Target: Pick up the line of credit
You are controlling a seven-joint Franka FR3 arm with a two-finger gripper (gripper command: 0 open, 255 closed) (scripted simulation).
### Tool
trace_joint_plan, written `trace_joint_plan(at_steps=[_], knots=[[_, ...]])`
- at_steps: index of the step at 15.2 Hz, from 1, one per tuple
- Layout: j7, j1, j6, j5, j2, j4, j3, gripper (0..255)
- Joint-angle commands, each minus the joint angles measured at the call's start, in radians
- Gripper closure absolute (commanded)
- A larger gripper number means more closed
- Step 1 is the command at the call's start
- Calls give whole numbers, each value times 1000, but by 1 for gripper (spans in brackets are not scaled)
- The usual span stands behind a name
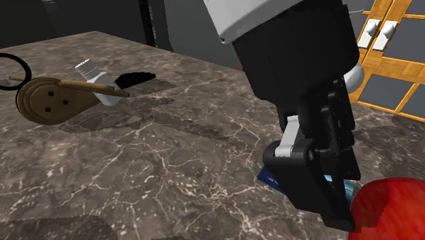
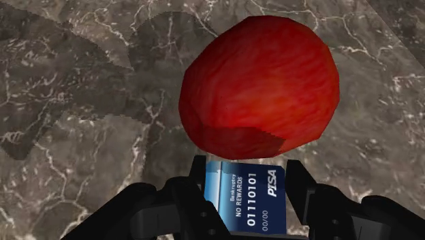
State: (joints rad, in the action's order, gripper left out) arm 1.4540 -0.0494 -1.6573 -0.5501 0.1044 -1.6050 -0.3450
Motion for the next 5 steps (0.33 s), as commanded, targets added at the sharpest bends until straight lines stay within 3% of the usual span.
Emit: trace_joint_plan(at_steps=[1, 5], knots=[[15, 1, 27, 3, 6, 36, 0, 255], [30, 1, 52, 5, 10, 69, 0, 255]])
